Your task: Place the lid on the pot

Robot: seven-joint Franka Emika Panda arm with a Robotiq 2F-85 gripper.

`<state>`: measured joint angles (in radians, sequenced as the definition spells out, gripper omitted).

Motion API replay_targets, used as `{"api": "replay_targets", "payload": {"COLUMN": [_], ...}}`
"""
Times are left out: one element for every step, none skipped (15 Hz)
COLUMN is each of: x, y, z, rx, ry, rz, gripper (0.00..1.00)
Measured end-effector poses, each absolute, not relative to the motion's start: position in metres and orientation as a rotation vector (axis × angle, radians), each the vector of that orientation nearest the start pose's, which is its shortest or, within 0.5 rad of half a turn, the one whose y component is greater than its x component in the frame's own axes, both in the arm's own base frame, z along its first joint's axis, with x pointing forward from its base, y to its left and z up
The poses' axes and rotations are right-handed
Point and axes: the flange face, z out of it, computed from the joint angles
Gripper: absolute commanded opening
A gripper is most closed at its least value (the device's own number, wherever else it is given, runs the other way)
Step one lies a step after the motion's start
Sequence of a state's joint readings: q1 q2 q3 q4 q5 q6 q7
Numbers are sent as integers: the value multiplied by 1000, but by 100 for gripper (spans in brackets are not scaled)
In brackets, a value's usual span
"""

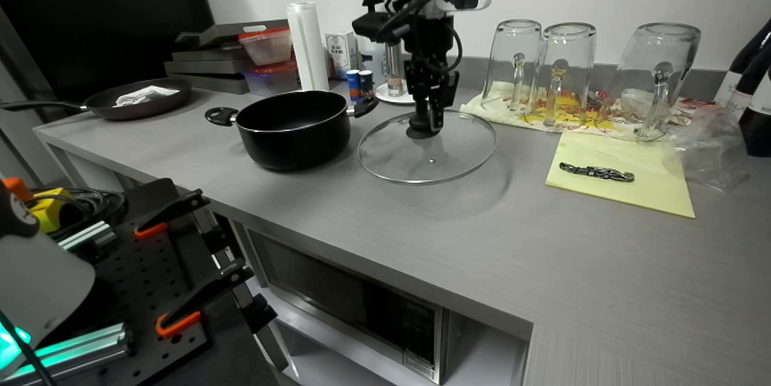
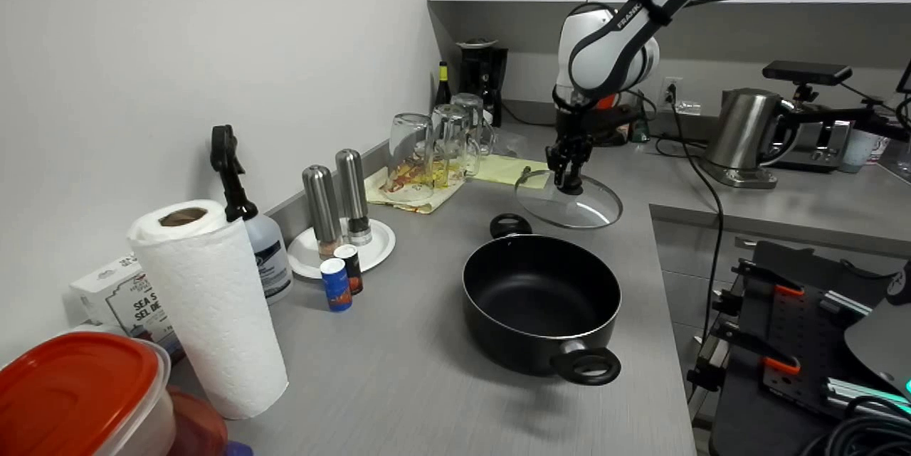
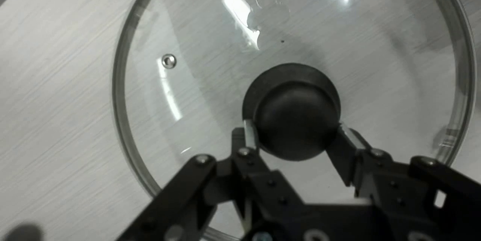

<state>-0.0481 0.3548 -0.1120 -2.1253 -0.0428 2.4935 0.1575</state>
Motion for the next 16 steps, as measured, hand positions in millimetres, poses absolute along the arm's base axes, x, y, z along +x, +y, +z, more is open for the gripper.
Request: {"api": "replay_targets", "payload": {"x": [569,566,564,561,558,555,552,549,547,545,543,541,539,537,535,533], "y": [-93,-93,-91,-88,-82,-75,-65,-53,-39,-25,-10,6,21,37,52,67], "z": [259,272,285,297,309,319,328,336,342,347,350,352,354,354,353,352], "rx": [-3182,-3191,-3204,-3216,-3228,-3241,-3252,-3263,-3272,-3280,-3286,-3292,-3297,-3300,-3301,-3300], "ry": [436,422,401,377,346,310,270,224,177,129,77,24,-29,-81,-133,-183], "rz": [-36,-41,-42,-35,-22,-6,12,28,42,54,64,71,76,82,85,87], "gripper": [24,24,24,24,24,24,24,24,24,24,24,24,24,24,24,24]}}
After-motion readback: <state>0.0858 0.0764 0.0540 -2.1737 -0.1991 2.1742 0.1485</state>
